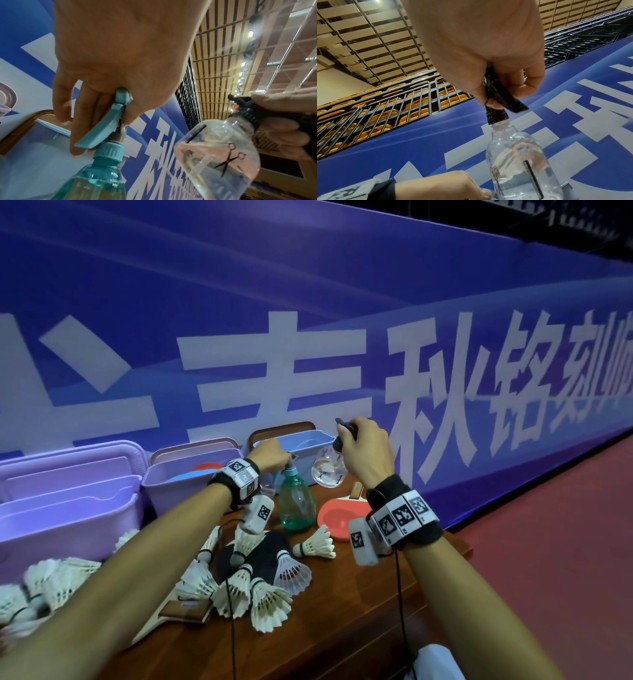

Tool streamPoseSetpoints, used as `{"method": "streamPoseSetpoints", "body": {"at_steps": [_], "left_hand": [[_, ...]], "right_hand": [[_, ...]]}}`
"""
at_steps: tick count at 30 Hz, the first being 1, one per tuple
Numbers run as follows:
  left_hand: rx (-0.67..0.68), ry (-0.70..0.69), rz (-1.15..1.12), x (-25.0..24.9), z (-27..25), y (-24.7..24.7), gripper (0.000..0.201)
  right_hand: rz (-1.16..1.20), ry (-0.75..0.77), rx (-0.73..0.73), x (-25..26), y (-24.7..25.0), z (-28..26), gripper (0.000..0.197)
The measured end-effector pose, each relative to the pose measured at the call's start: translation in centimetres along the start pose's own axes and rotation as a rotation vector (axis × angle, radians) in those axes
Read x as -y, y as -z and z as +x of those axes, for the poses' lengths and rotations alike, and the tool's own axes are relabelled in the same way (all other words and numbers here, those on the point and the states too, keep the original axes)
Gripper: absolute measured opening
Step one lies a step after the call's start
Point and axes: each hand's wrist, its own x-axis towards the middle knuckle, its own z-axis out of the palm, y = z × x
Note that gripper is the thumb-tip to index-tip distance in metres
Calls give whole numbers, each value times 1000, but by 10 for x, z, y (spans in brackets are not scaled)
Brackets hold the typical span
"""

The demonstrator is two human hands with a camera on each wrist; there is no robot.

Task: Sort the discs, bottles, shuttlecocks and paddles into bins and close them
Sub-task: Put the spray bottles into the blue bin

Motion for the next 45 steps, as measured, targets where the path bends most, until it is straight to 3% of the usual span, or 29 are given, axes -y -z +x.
{"method": "streamPoseSetpoints", "body": {"at_steps": [5,10,13,17,24,39,45], "left_hand": [[-20,14,-207,5,10,5,36],[-135,72,-463,3,14,17,38],[-145,84,-780,4,30,26,20],[-137,116,-1099,9,50,36,18],[-153,185,-1322,29,102,30,22],[-208,275,-1281,54,176,-2,17],[-92,312,-1099,56,189,-30,15]], "right_hand": [[14,-9,-52,1,-14,4,26],[64,-31,-125,7,-30,13,24],[92,-3,-168,10,-38,25,24],[89,29,-179,8,-50,60,24],[141,-11,-206,-7,-86,133,26],[209,-72,-114,-52,-183,186,23],[135,-75,21,-63,-214,176,22]]}}
